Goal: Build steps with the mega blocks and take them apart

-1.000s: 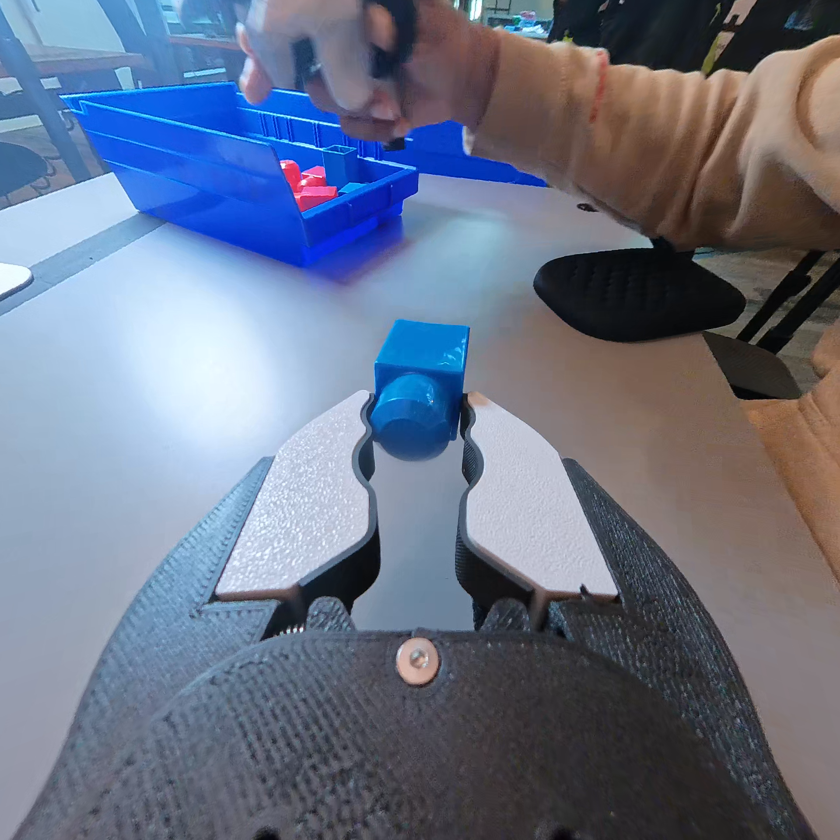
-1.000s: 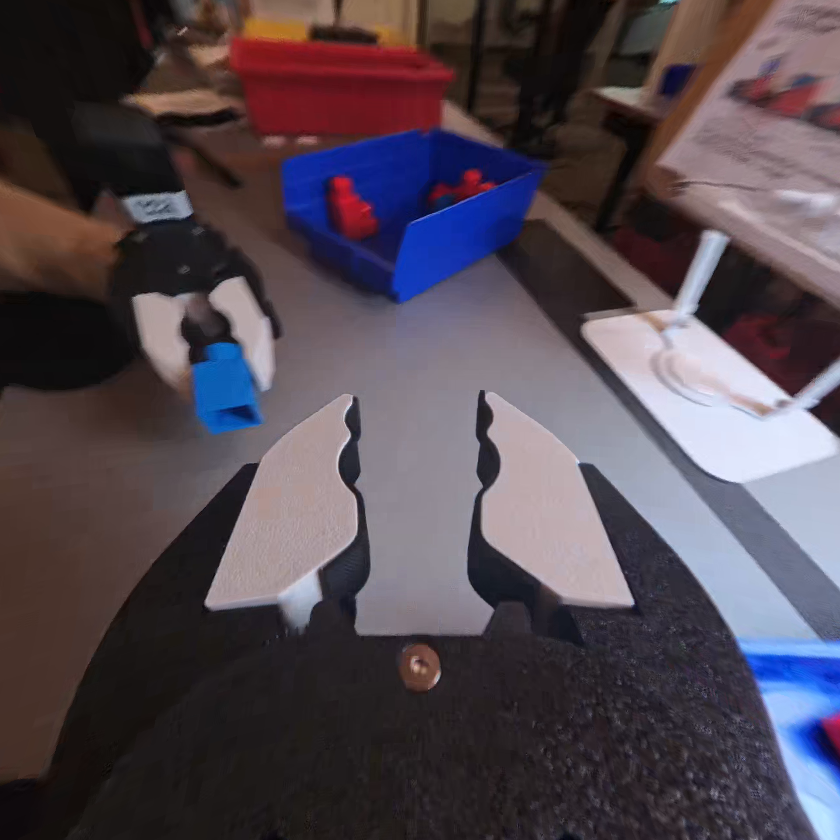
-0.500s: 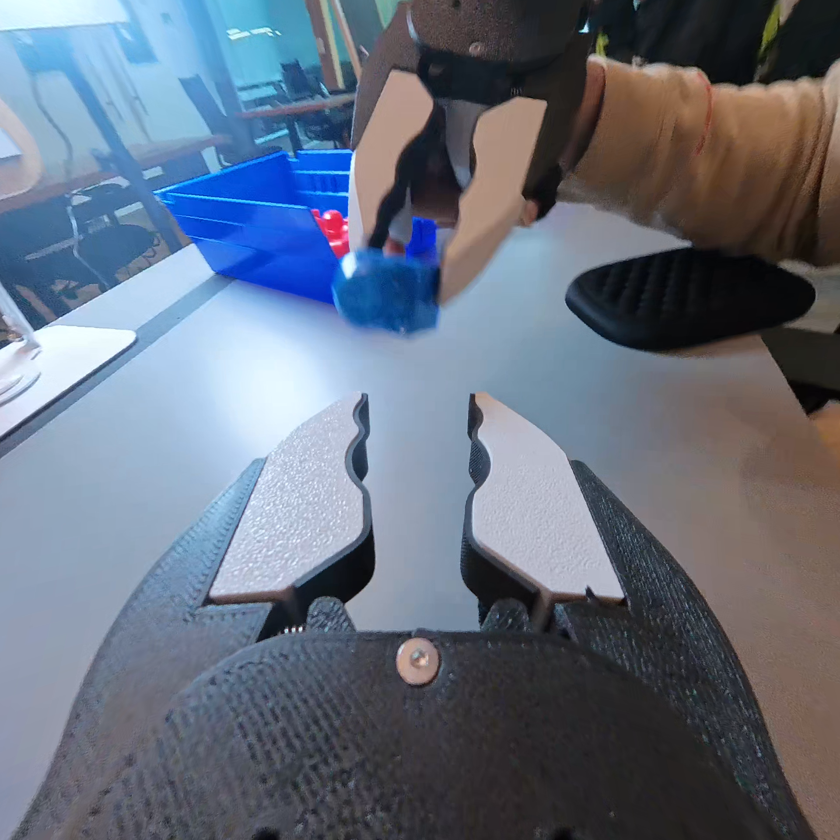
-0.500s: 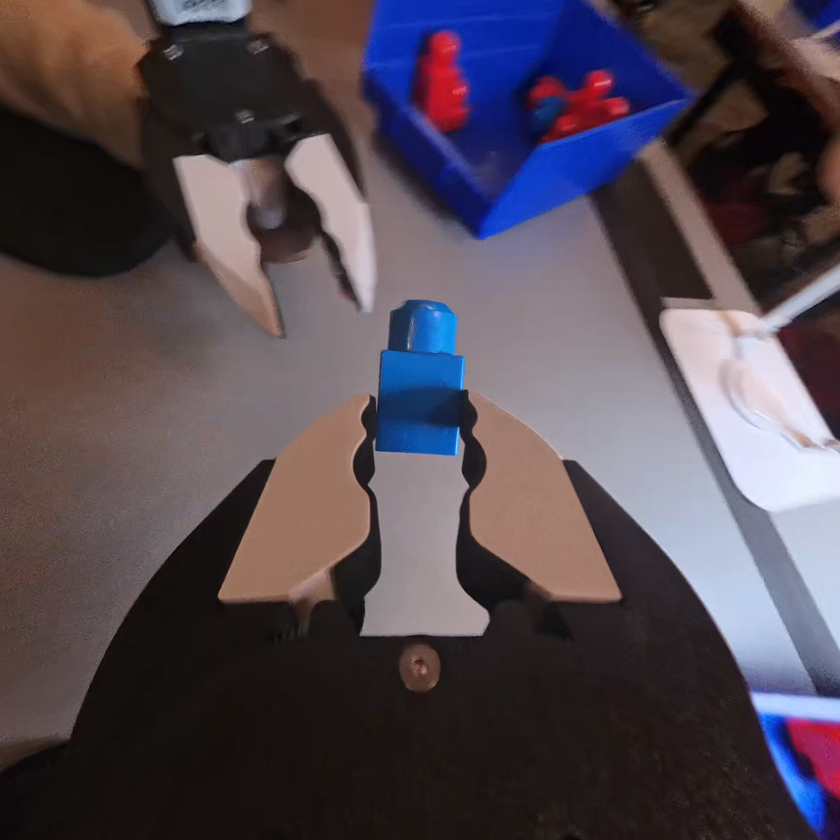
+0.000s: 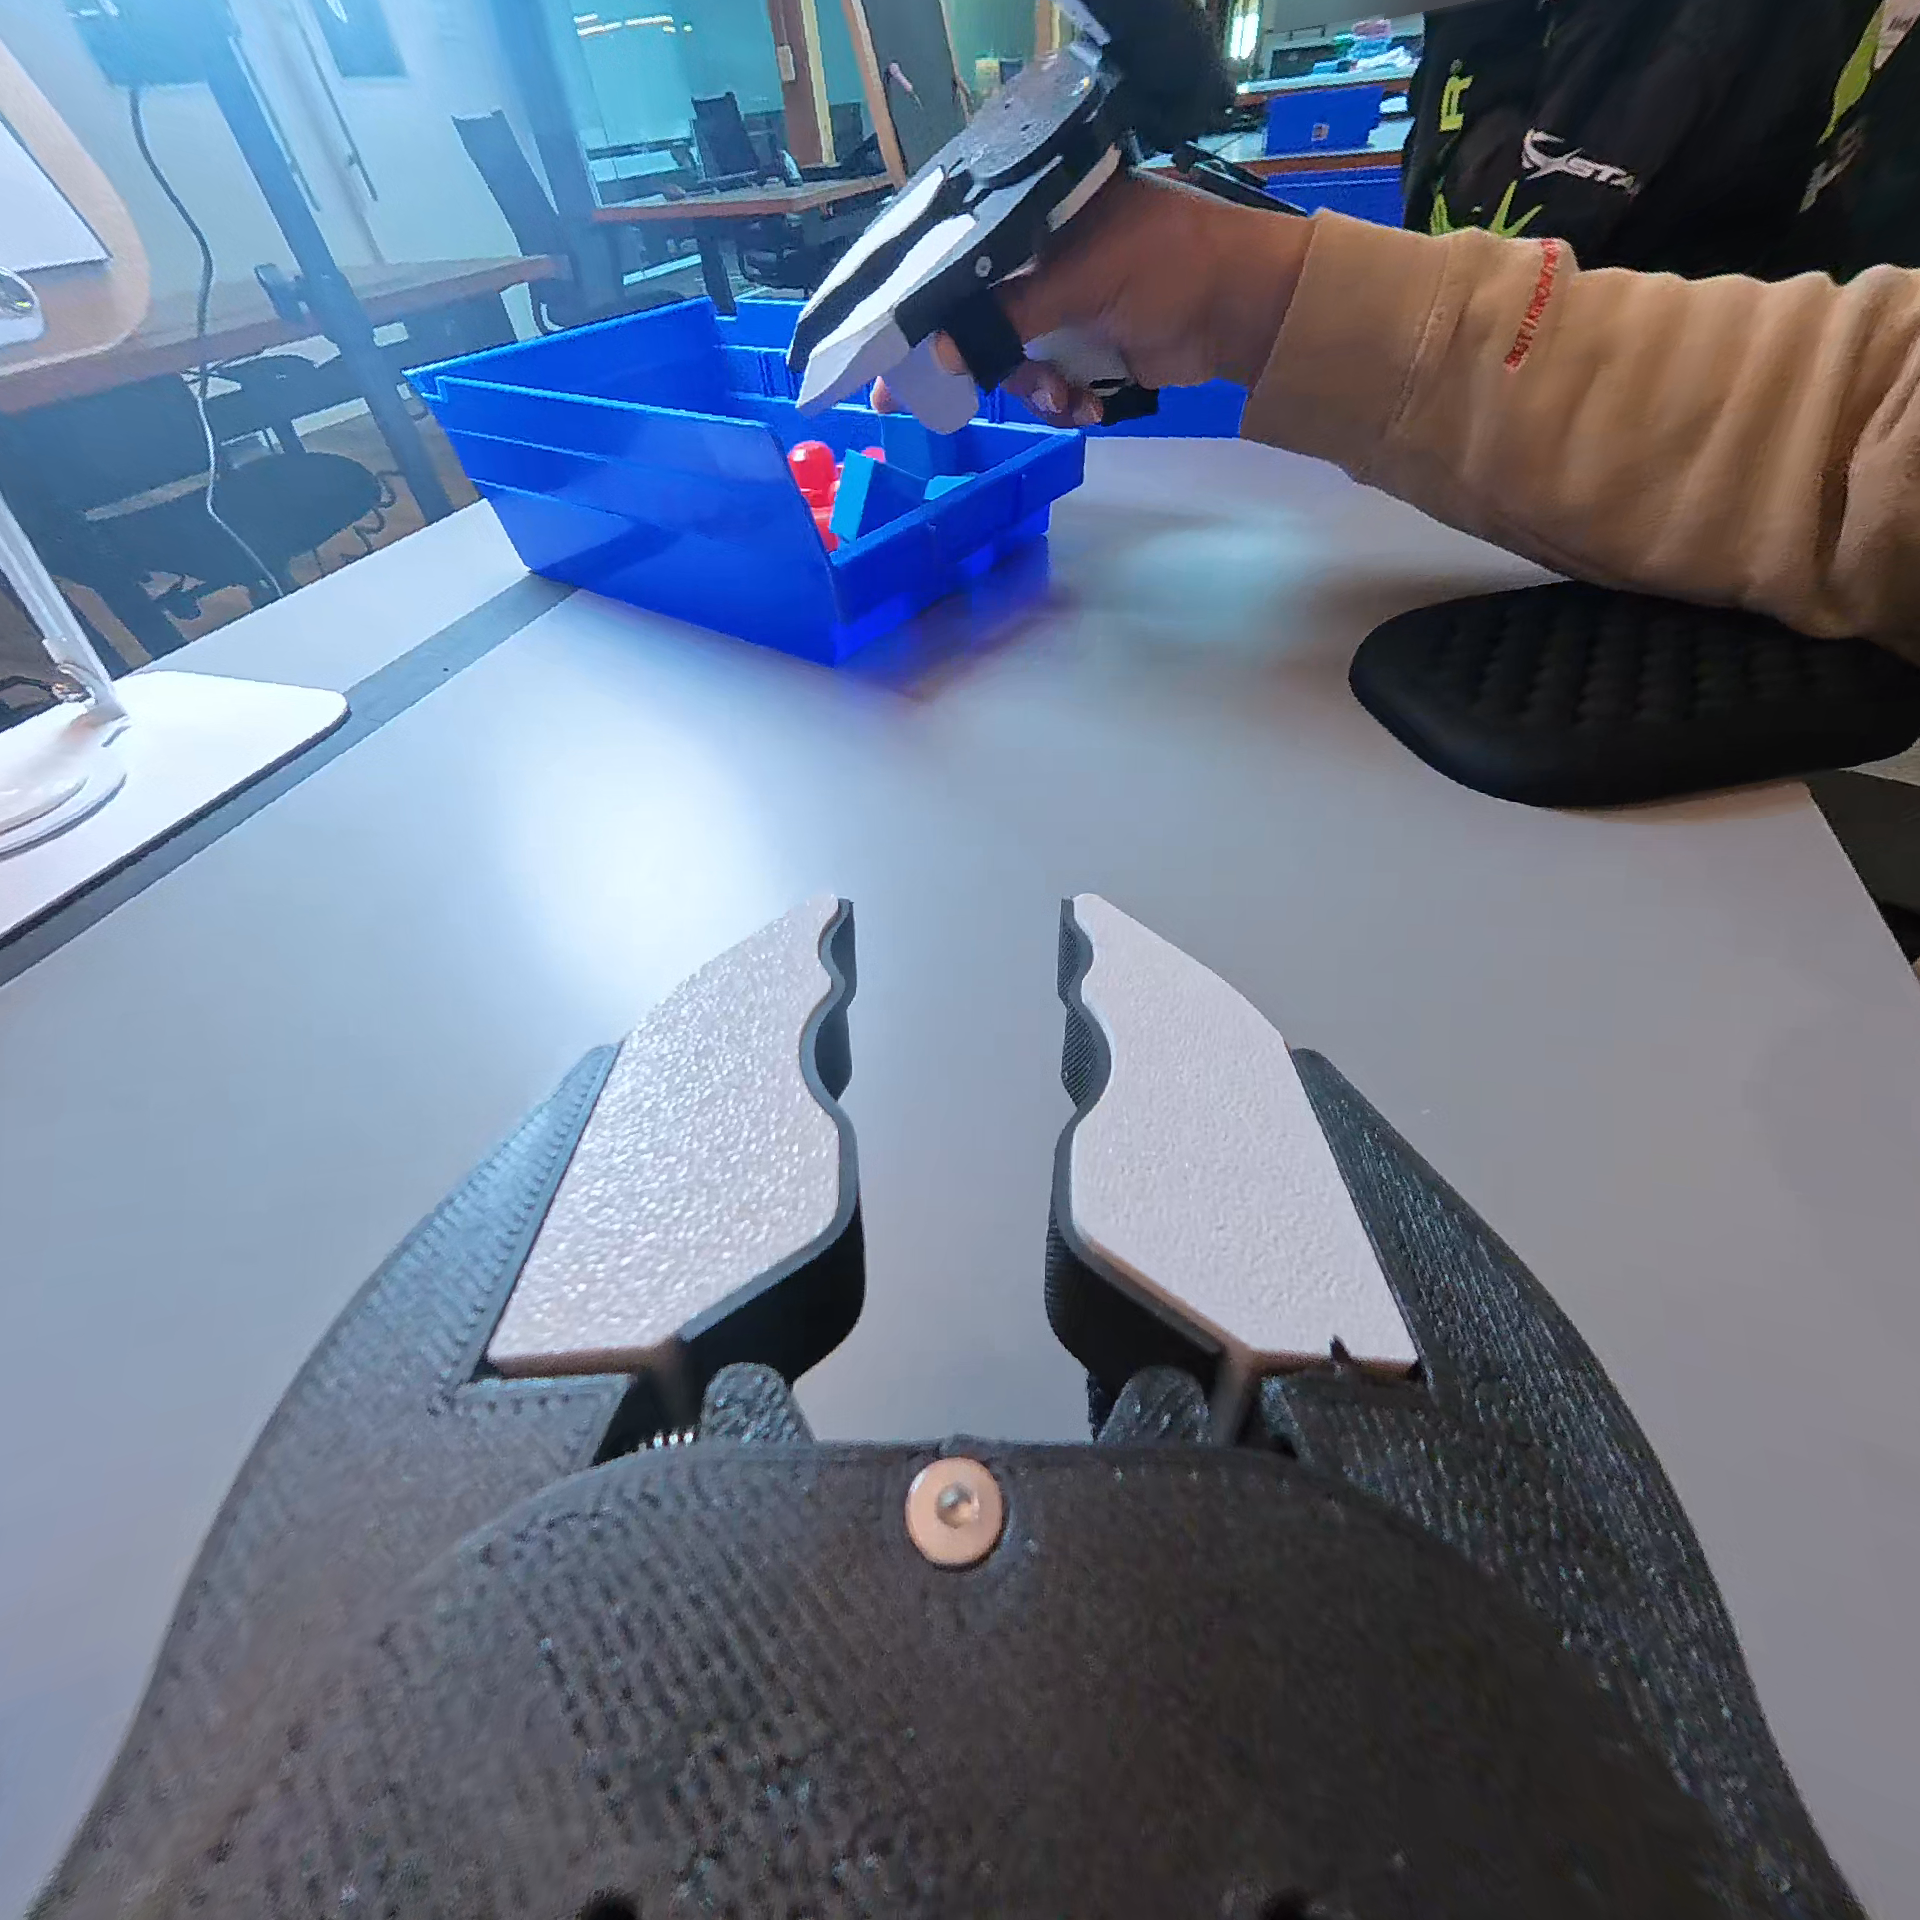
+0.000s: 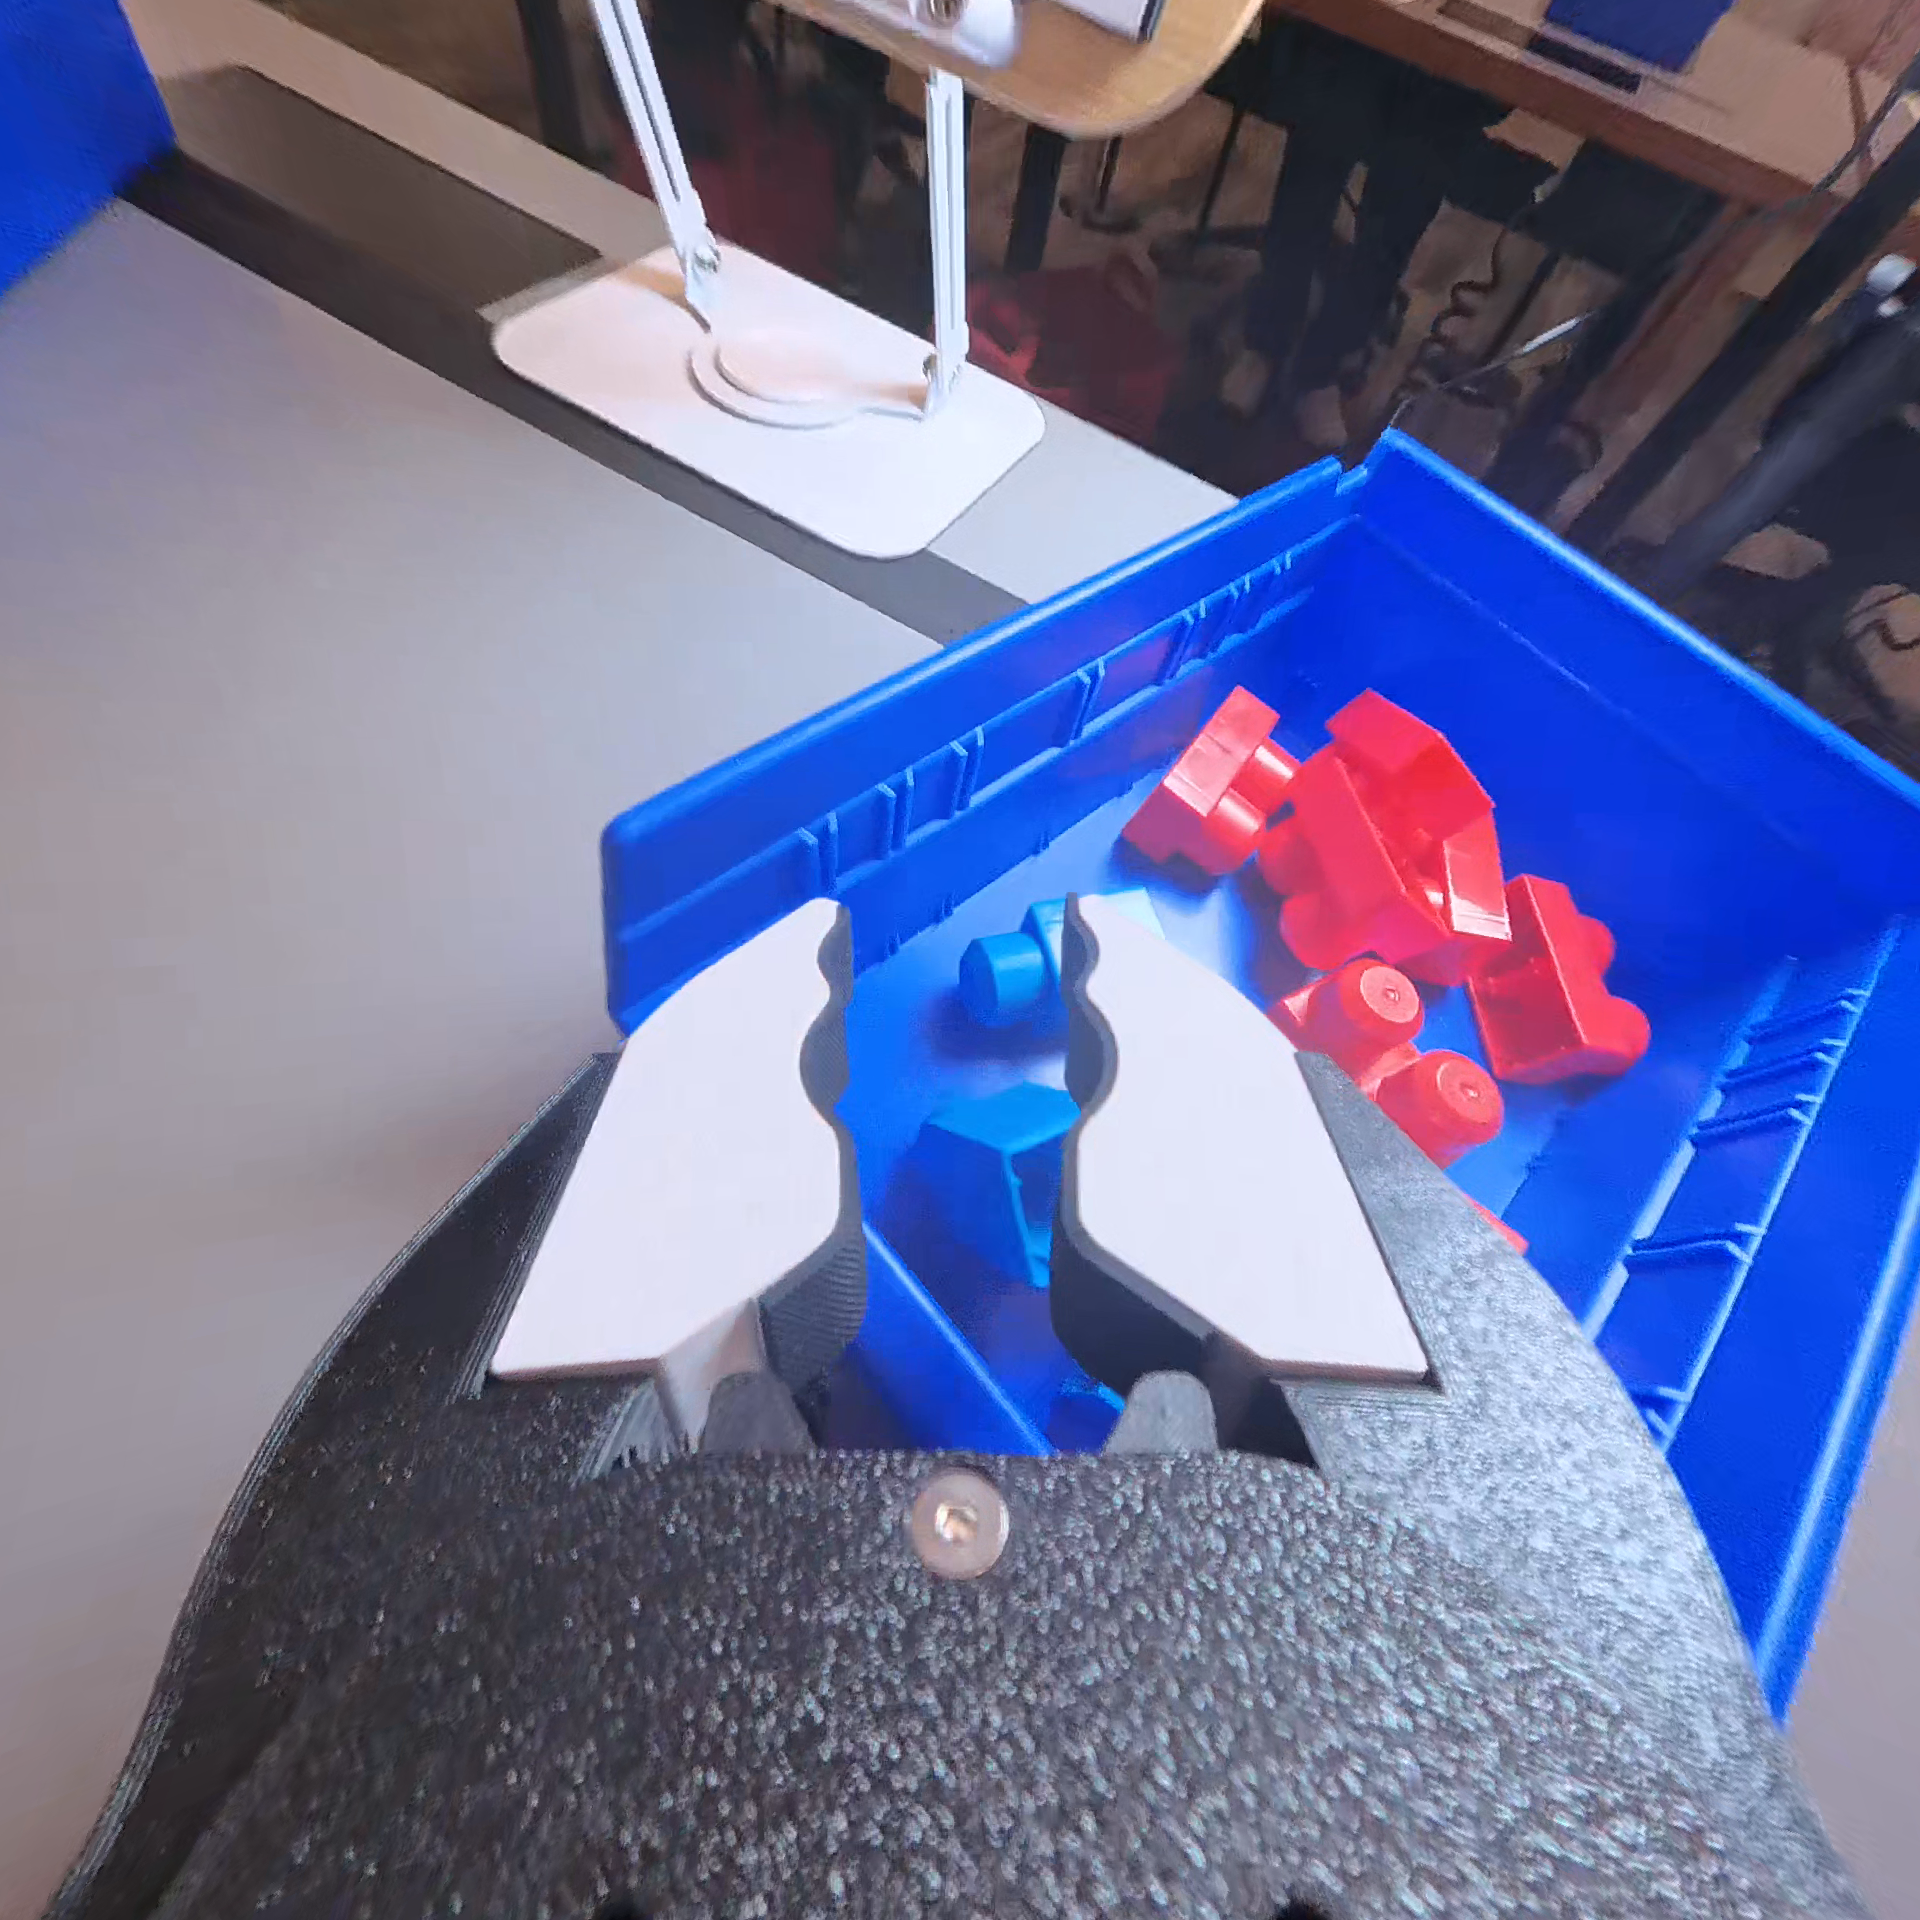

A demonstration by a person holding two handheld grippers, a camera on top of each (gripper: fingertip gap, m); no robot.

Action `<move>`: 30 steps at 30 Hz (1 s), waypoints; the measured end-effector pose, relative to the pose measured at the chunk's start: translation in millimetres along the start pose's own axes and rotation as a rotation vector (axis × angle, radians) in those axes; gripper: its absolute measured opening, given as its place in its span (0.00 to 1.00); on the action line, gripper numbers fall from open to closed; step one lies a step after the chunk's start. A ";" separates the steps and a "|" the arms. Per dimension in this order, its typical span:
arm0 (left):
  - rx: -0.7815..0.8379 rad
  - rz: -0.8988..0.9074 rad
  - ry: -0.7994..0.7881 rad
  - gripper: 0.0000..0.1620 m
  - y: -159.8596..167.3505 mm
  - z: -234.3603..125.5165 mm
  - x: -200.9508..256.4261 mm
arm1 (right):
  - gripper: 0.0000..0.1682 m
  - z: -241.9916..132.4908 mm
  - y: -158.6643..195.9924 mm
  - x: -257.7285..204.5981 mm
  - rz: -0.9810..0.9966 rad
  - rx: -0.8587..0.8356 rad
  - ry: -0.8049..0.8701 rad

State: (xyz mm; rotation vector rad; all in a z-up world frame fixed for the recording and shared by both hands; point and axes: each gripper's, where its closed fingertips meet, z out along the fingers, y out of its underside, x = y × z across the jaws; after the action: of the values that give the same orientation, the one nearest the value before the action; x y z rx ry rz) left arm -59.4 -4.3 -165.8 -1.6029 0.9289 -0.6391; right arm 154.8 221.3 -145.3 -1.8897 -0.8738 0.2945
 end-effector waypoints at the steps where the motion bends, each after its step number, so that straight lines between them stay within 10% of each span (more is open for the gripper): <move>1: 0.002 -0.003 -0.009 0.23 -0.5 -0.8 -2.3 | 0.23 -4.0 -5.9 -1.4 0.007 0.029 -0.008; 11: -0.085 0.017 -0.292 0.25 -42.2 -82.7 -106.4 | 0.22 -65.9 -46.2 -67.1 0.006 0.265 -0.185; 18: -0.776 0.027 -0.532 0.28 5.0 -205.2 -227.9 | 0.21 -54.5 -31.0 -119.6 -0.090 0.229 -0.306; 25: -1.398 -0.038 -0.327 0.38 102.2 -255.7 -236.0 | 0.19 -38.8 -9.8 -147.5 -0.205 0.157 -0.353; 30: -1.664 0.041 -0.229 0.25 128.4 -265.7 -234.1 | 0.18 -35.2 -3.8 -154.9 -0.198 0.140 -0.384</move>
State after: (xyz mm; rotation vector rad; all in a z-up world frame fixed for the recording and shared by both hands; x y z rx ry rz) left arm -430.8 38.2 -212.0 -2.9387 1.3889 0.6269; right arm 62.4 92.2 -151.4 -1.6273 -1.2536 0.5937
